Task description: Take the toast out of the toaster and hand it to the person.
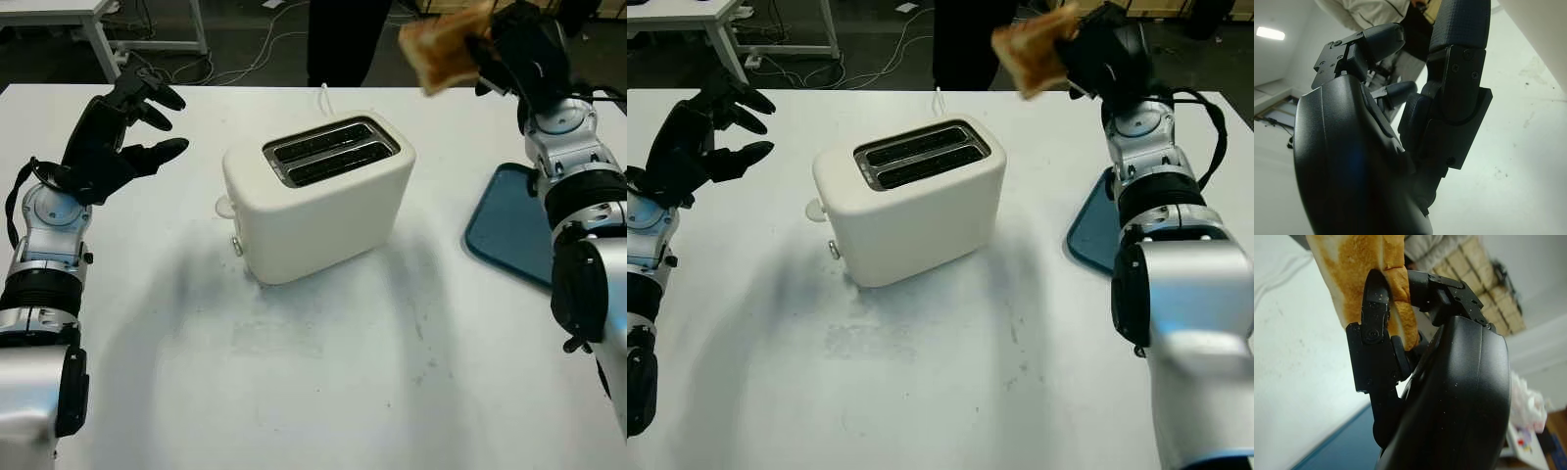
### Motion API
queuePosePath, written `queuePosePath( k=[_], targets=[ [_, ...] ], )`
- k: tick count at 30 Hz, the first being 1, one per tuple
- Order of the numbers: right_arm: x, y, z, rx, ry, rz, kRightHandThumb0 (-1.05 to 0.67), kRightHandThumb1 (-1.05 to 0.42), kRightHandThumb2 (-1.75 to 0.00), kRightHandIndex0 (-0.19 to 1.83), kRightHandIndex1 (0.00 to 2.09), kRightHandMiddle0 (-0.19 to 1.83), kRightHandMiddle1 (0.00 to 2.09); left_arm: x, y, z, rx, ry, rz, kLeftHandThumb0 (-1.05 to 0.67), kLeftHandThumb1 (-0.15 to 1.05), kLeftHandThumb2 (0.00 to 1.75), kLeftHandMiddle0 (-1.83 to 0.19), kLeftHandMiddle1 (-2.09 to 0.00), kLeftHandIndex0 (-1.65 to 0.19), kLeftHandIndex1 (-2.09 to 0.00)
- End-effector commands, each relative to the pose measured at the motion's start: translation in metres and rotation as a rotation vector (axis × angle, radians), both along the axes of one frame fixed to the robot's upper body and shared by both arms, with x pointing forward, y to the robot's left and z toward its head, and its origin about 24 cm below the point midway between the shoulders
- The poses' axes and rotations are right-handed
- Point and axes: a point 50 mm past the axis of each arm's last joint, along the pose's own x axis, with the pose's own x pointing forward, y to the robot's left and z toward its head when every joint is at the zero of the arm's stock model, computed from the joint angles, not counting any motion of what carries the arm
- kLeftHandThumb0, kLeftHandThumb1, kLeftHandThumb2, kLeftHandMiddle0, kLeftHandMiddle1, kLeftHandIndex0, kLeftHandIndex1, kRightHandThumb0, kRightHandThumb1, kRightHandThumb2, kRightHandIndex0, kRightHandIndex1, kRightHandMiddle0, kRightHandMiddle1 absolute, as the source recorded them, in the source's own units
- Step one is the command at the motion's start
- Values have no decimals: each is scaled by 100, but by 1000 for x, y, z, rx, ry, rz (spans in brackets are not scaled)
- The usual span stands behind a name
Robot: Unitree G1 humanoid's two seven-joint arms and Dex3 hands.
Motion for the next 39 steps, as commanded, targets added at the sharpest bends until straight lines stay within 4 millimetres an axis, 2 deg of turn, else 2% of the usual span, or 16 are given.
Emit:
queuePosePath(
  k=[1,3,5,8,11,14,15,16,17,24,30,32,33,34,36,39],
  targets=[
    [0,0,-12,17,44,-63,-18,-92,-32,63,175,36,174,0,0,2,20,-10,3,-105,92,28,-5,-166,-9,-152],
    [0,2,-16,58,54,-79,-20,-92,-31,59,175,34,171,0,0,2,14,-12,1,-105,92,30,-4,-167,-7,-154],
    [0,4,-20,138,47,-62,-20,-92,-30,53,175,49,114,1,-1,1,2,-8,-1,-105,92,27,-6,-166,-9,-152],
    [-1,5,-27,201,57,-57,-20,-92,-34,58,175,57,92,1,-1,1,-4,-3,-3,-105,92,26,-7,-165,-10,-152],
    [-1,8,-31,221,73,-69,-18,-92,-36,63,175,34,151,0,0,1,6,-5,-1,-105,92,27,-6,-165,-10,-151],
    [-1,10,-35,252,74,-62,-10,-92,-38,62,175,23,171,0,0,1,20,-13,8,-105,92,29,-6,-166,-8,-152],
    [-1,10,-35,264,70,-56,-9,-92,-38,62,175,23,172,0,0,2,21,-11,7,-105,92,29,-6,-167,-9,-153],
    [-1,11,-35,270,66,-51,-12,-92,-36,70,175,25,132,0,0,2,22,-9,9,-105,92,29,-6,-167,-8,-154],
    [-1,12,-35,274,63,-47,-12,-92,-36,70,175,26,125,0,0,2,22,-6,9,-105,92,29,-5,-167,-8,-154],
    [-1,12,-35,304,61,-44,-12,-92,-37,64,175,25,172,0,0,1,21,-10,6,-105,92,29,-4,-168,-7,-154],
    [0,14,-33,300,47,-46,-21,-92,-36,63,175,37,117,0,0,1,7,-4,6,-105,92,28,-5,-168,-8,-155],
    [0,15,-32,298,41,-40,-19,-92,-36,64,175,44,115,1,-1,1,3,-2,6,-105,92,27,-5,-168,-9,-155],
    [0,15,-32,303,41,-40,-19,-92,-36,64,175,35,142,1,-1,2,6,-3,6,-105,92,27,-5,-168,-9,-155],
    [0,15,-32,309,41,-39,-19,-92,-36,65,175,29,150,0,0,2,5,-3,3,-105,92,27,-5,-168,-9,-155],
    [1,16,-31,317,40,-39,-19,-92,-36,66,175,33,144,0,0,2,5,-2,1,-105,92,27,-5,-168,-8,-154],
    [1,16,-31,319,40,-40,-19,-92,-34,65,175,53,83,0,-1,2,-1,-6,-3,-105,92,27,-4,-168,-8,-154]
  ],
)
